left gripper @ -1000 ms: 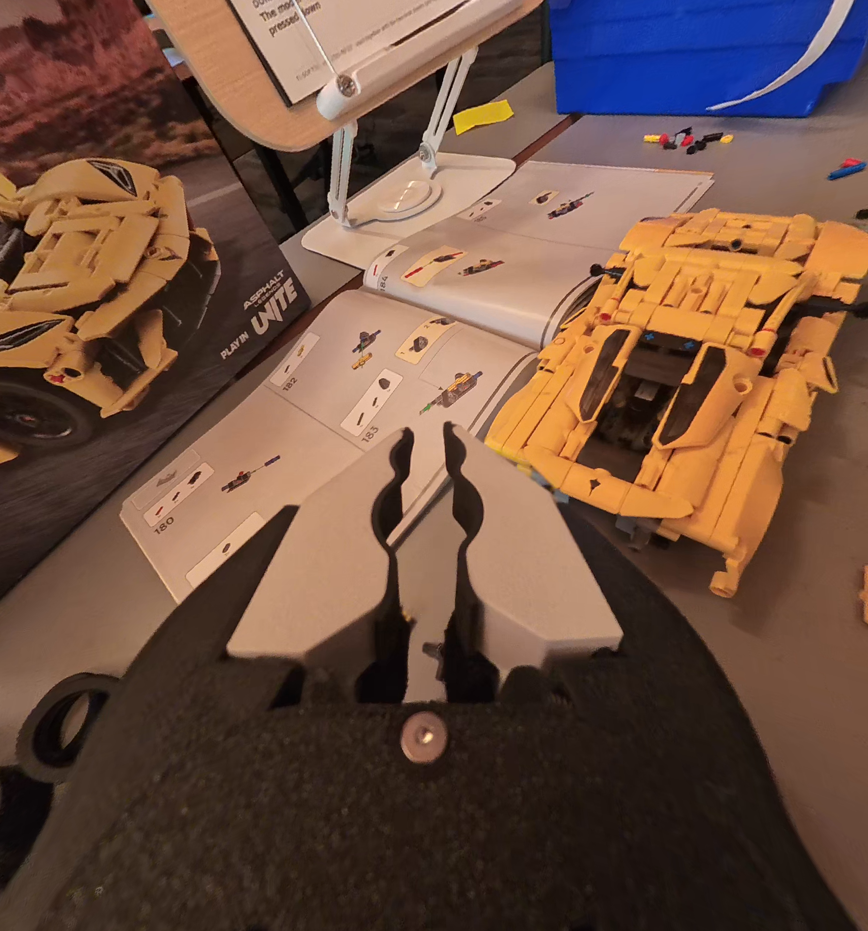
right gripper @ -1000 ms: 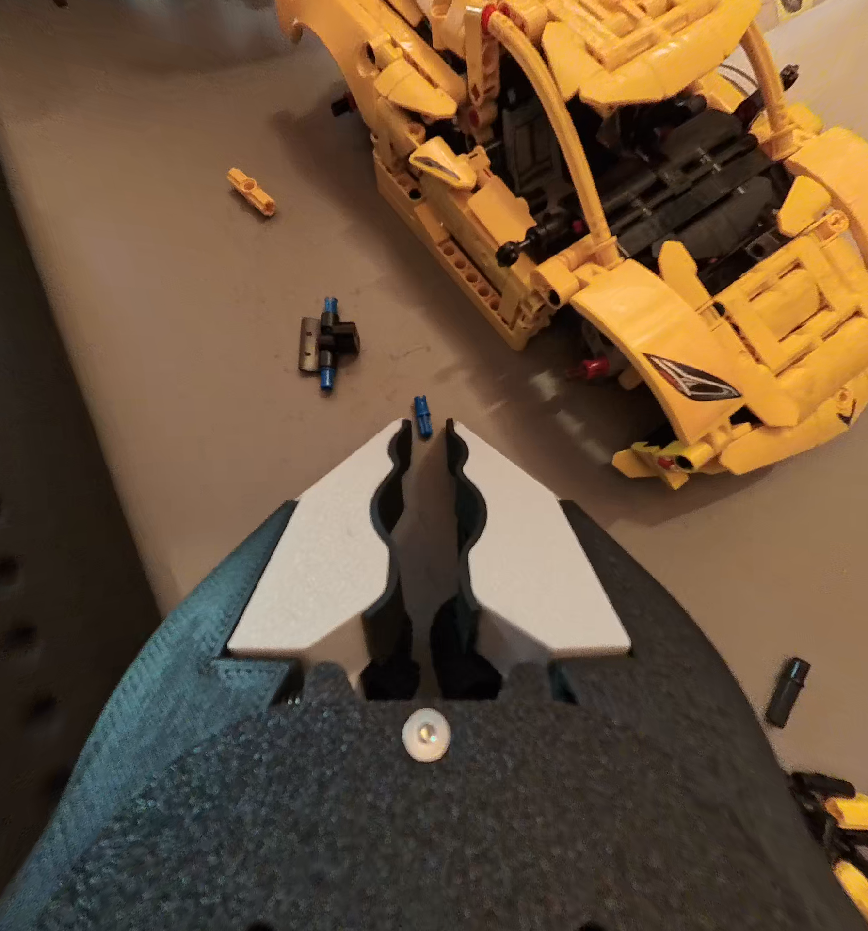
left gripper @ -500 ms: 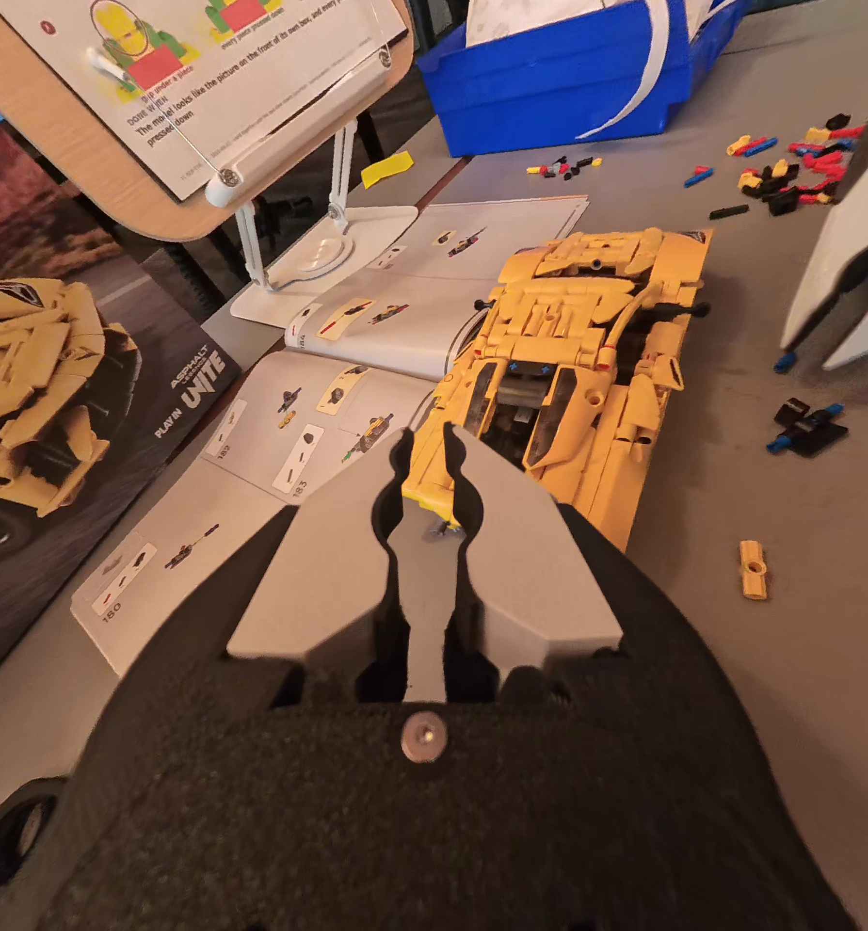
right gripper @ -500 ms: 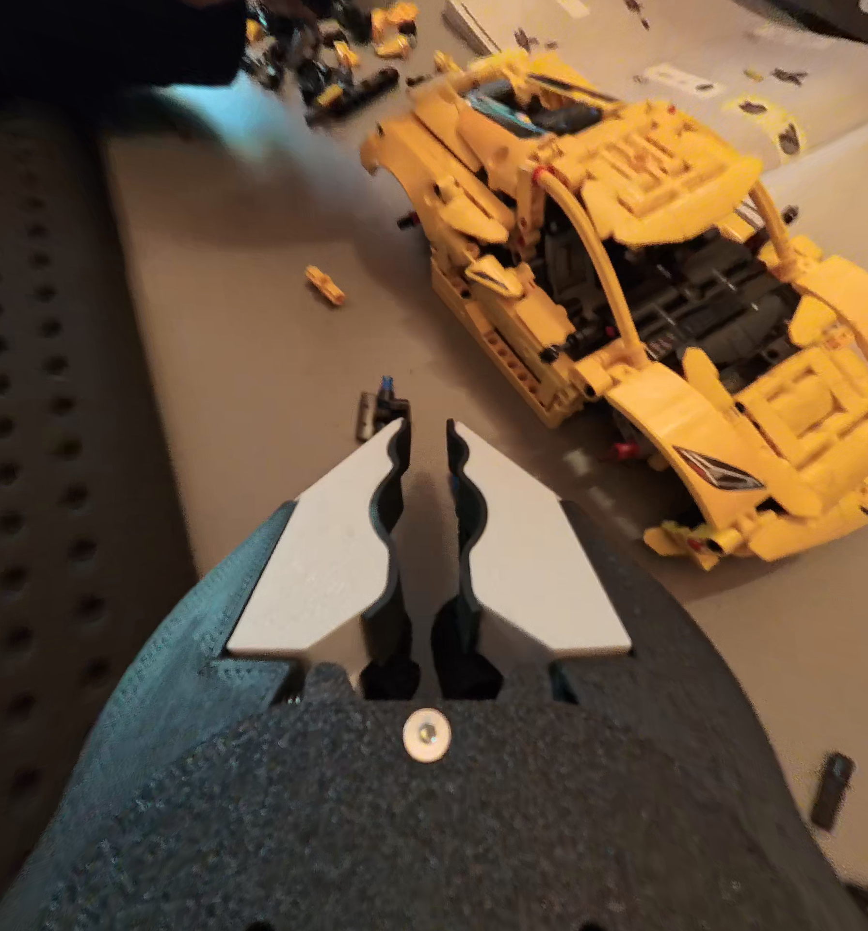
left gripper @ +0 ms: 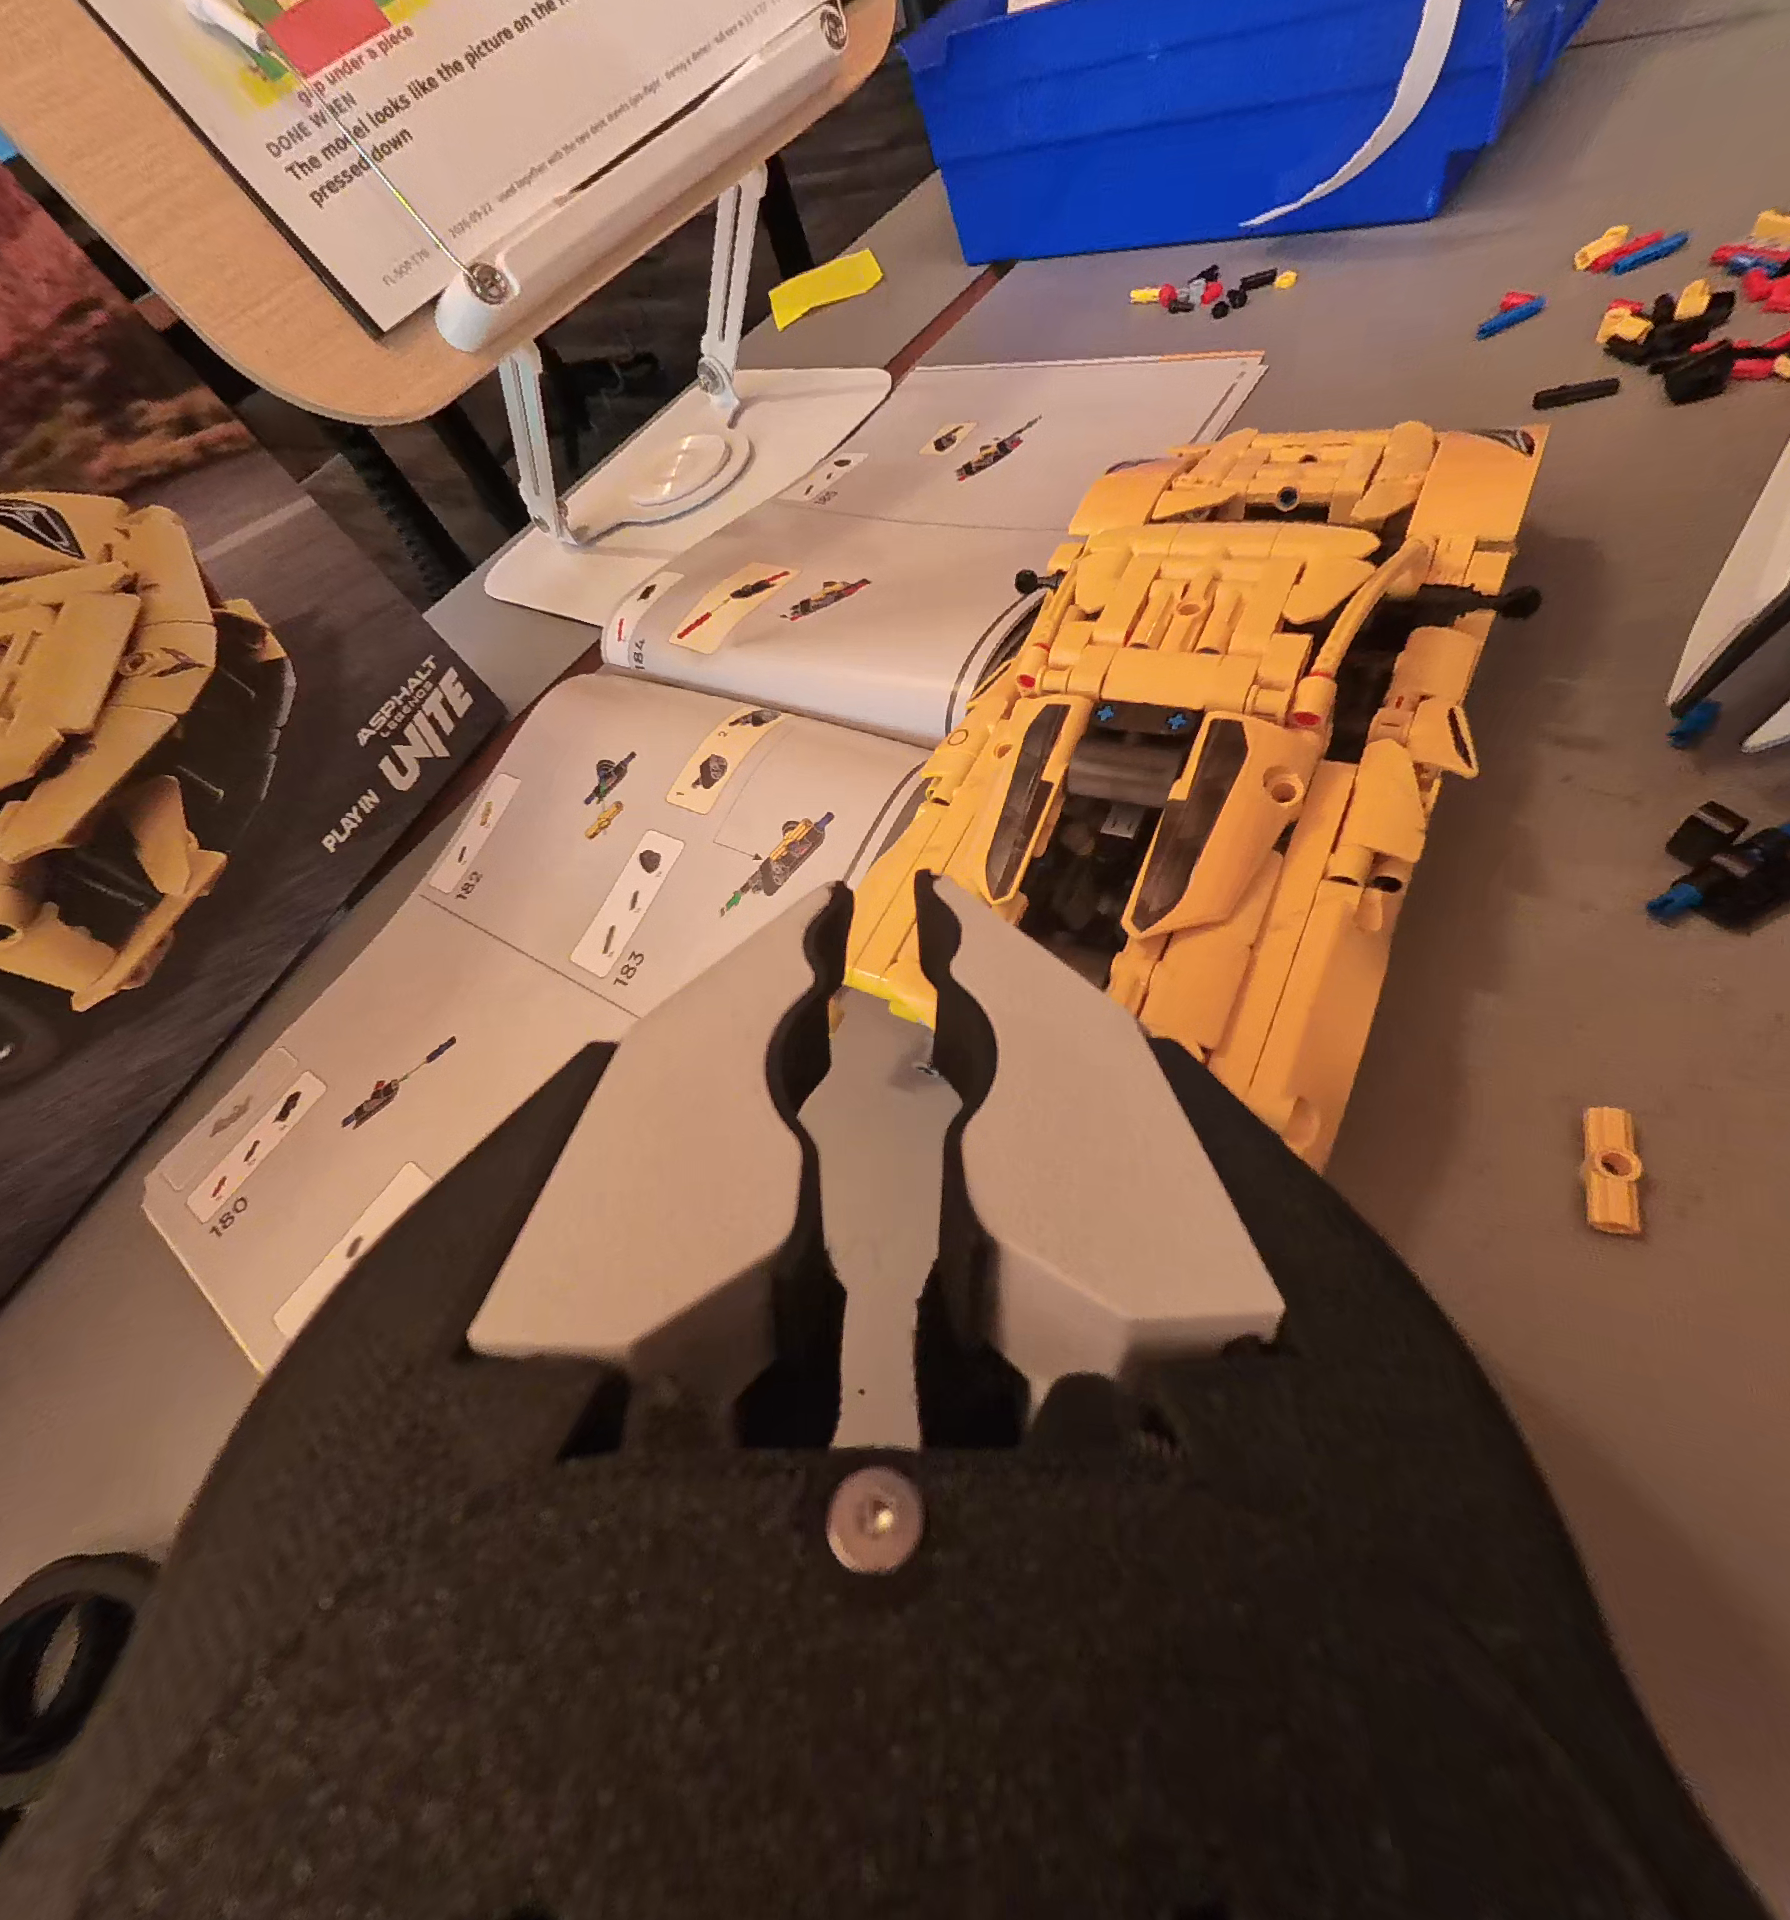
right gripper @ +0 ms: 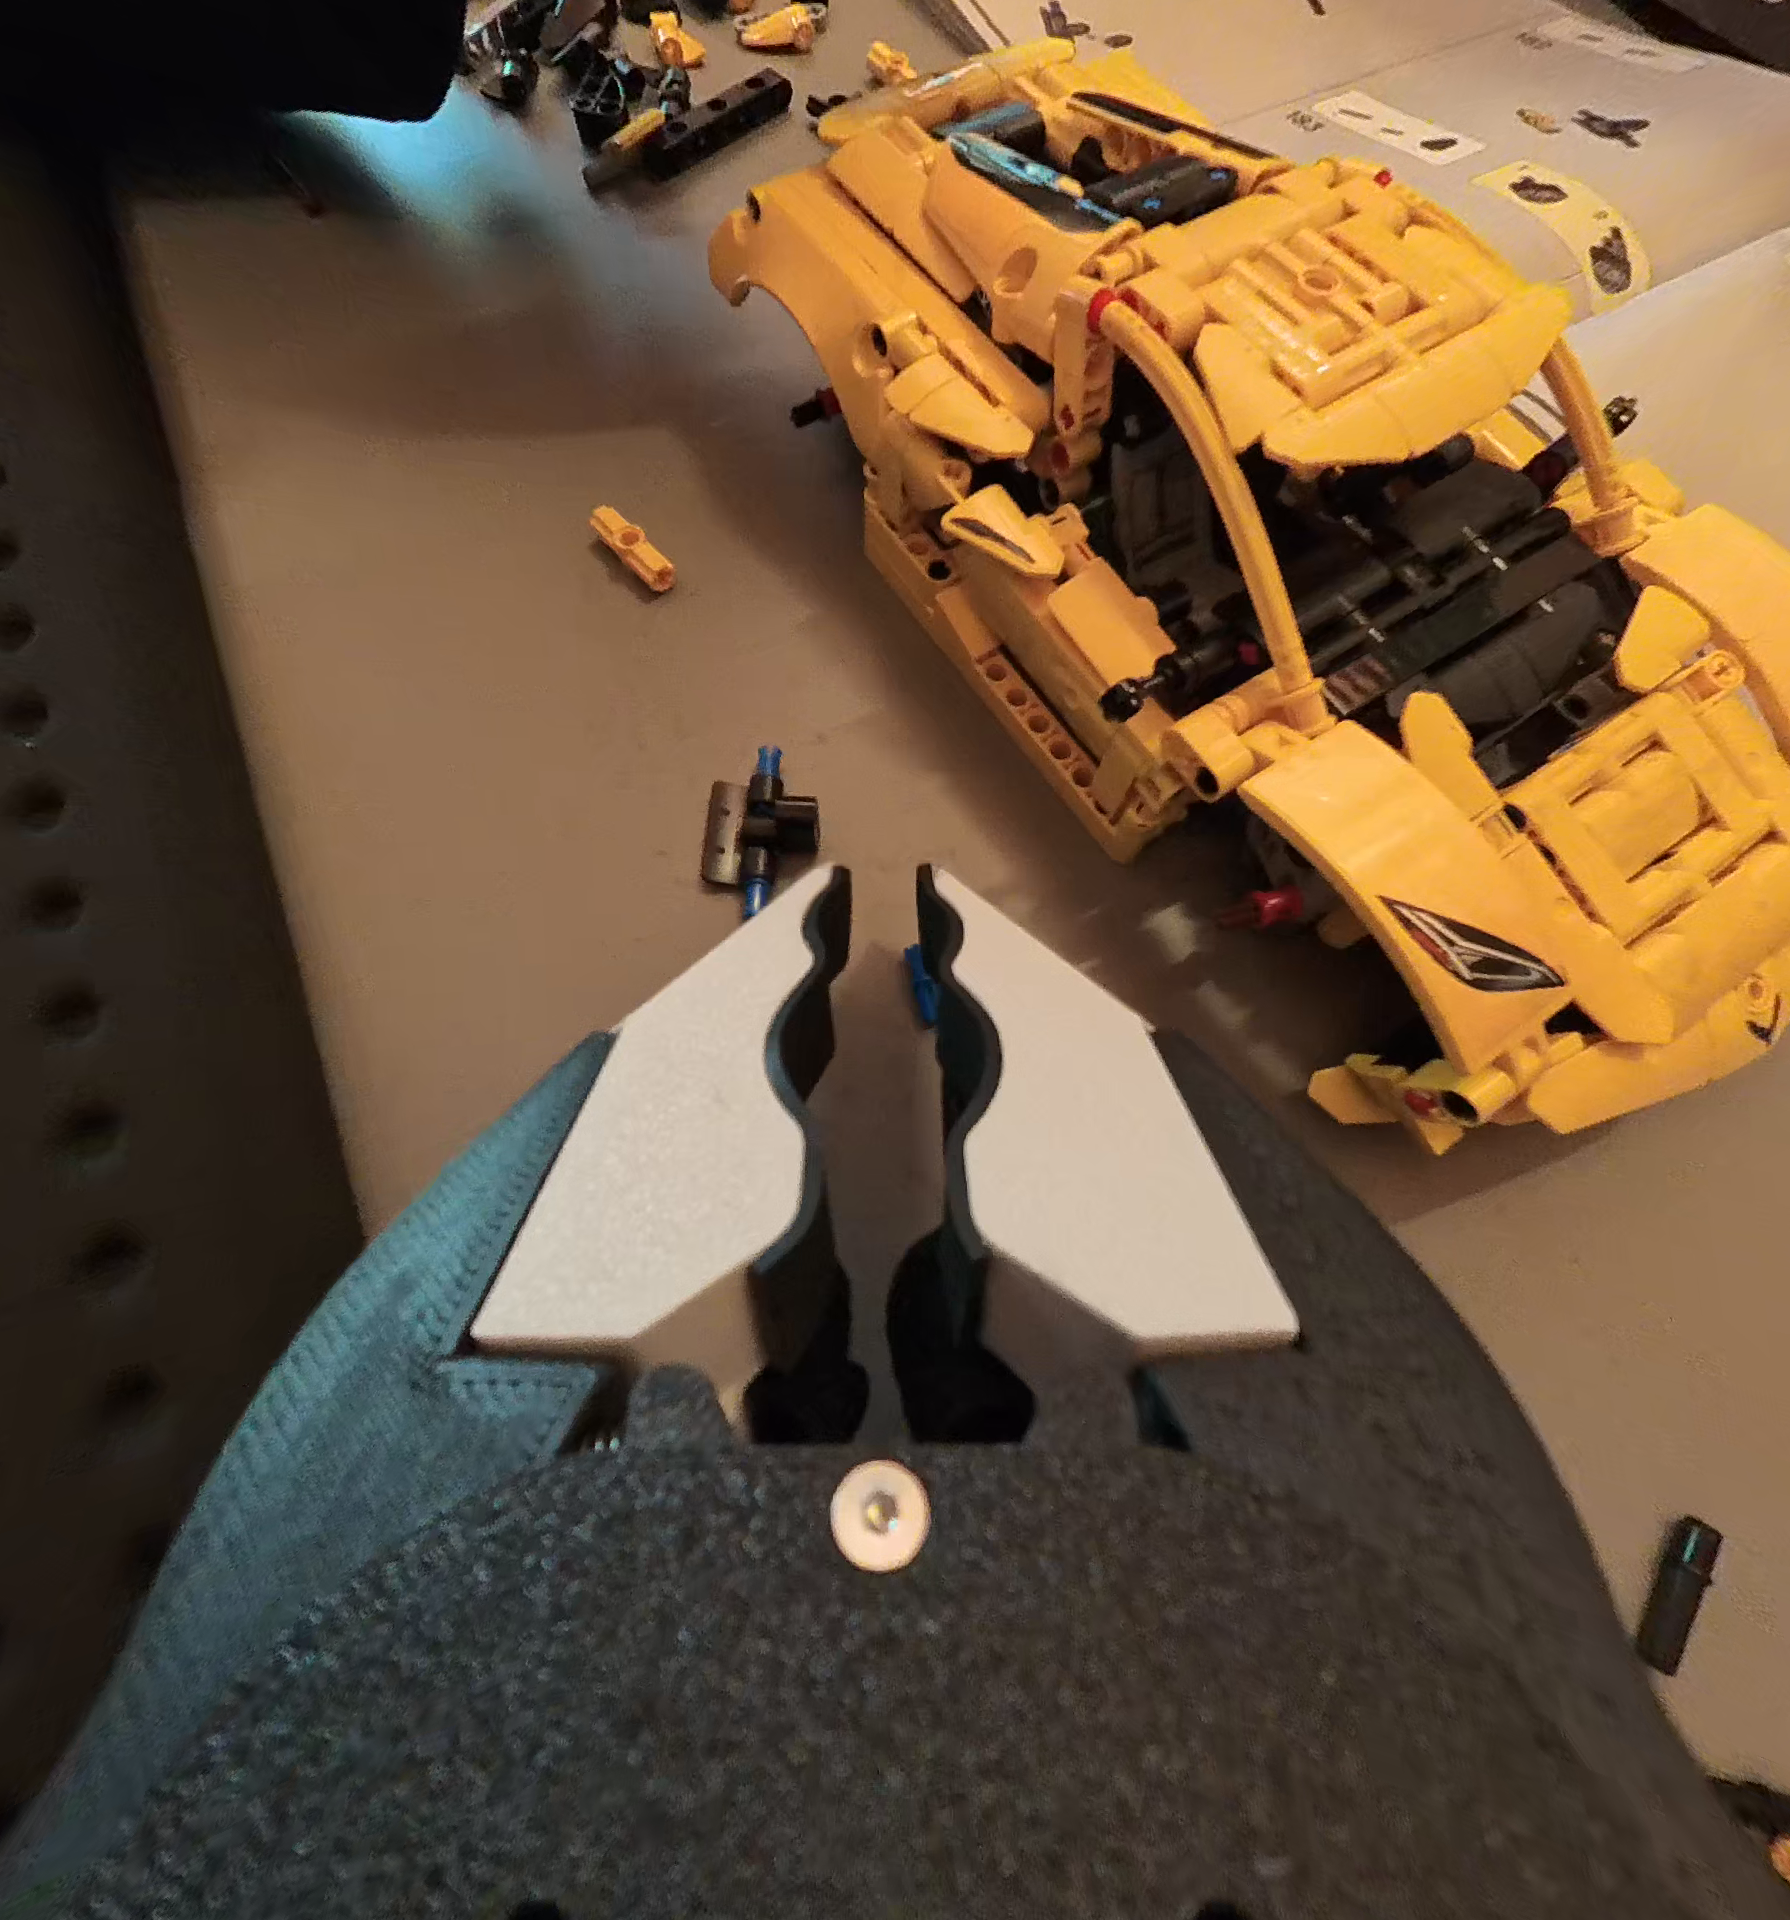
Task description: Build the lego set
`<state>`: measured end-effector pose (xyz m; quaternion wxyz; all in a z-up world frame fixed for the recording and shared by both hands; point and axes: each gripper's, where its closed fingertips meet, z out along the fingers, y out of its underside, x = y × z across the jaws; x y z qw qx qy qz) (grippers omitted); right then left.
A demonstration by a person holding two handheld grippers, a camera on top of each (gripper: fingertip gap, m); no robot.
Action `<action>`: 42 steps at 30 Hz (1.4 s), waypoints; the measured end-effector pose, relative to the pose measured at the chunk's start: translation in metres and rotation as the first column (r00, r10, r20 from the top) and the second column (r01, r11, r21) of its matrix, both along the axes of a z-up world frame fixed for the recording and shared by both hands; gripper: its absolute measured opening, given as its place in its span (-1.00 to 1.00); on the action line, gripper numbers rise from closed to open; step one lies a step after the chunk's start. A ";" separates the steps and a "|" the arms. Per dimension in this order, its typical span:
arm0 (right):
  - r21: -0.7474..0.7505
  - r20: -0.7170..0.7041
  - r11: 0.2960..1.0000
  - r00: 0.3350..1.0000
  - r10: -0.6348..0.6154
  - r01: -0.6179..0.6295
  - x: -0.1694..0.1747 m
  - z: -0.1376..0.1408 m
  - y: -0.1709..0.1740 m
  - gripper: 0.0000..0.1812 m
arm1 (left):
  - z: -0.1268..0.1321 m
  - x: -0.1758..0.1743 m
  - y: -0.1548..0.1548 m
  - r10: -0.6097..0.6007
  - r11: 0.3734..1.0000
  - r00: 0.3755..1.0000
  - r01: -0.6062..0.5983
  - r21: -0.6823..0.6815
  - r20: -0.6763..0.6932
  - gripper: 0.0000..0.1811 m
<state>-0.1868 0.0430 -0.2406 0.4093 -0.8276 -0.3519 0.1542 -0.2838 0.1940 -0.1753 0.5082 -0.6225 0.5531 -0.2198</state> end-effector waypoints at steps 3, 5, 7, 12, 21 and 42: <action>0.004 0.016 1.000 1.000 -0.002 0.002 0.001 -0.002 0.000 -0.88 | 0.000 -0.001 0.001 0.004 1.000 1.000 -0.004 0.001 -0.002 -0.87; 0.004 0.014 1.000 1.000 -0.003 0.003 0.001 -0.001 0.000 -0.88 | -0.001 -0.001 0.002 0.006 1.000 1.000 -0.006 -0.002 -0.001 -0.87; 0.004 0.012 1.000 1.000 -0.005 0.005 0.002 -0.001 0.000 -0.88 | -0.001 -0.001 0.002 0.007 1.000 1.000 -0.007 -0.003 -0.001 -0.87; 0.008 0.008 1.000 1.000 -0.008 0.008 0.002 0.000 0.001 -0.89 | -0.002 -0.001 0.002 0.008 1.000 1.000 -0.008 0.002 -0.009 -0.87; 0.012 0.014 1.000 1.000 -0.027 0.027 0.008 0.000 0.001 -0.87 | -0.003 -0.001 0.002 0.006 1.000 1.000 -0.006 0.005 -0.014 -0.87; -0.096 0.081 0.980 0.983 -0.166 0.173 -0.022 -0.007 -0.007 -0.76 | -0.002 0.004 -0.007 -0.023 0.999 1.000 0.024 -0.038 0.011 -0.87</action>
